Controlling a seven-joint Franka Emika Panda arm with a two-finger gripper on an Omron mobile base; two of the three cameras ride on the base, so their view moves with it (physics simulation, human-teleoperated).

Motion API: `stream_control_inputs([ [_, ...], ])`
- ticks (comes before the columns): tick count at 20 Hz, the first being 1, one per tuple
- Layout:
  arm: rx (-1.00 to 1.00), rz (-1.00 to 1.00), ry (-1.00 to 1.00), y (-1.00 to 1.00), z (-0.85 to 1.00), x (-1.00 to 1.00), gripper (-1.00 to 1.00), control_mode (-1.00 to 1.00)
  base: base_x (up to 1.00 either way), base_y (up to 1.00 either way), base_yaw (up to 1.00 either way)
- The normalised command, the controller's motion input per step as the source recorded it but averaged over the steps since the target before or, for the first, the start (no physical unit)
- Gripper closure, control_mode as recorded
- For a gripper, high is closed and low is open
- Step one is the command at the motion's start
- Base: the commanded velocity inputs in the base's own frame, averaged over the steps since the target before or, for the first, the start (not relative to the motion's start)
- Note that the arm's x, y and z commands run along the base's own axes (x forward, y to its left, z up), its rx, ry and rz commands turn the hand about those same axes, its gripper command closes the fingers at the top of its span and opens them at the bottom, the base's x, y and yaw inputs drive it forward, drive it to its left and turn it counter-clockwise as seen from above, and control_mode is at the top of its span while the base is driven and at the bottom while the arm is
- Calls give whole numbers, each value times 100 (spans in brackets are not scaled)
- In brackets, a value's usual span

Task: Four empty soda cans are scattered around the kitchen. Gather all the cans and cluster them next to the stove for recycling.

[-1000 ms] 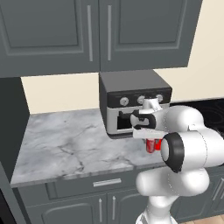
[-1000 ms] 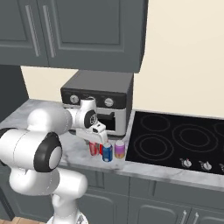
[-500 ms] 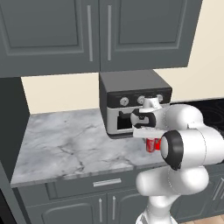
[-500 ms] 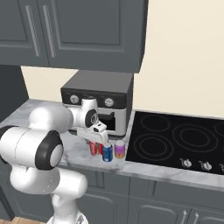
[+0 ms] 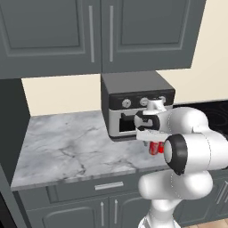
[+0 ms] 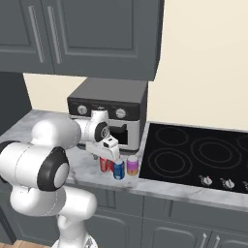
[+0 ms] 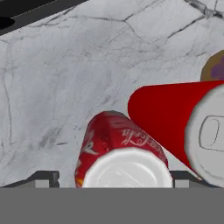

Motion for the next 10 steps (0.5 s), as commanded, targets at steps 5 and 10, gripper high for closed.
stream_control_inputs([
  [5, 1, -5, 1, -2, 0, -8, -100, -100, 0, 0, 0],
  [10, 0, -2, 1, 0, 6, 16, -100, -100, 0, 0, 0],
])
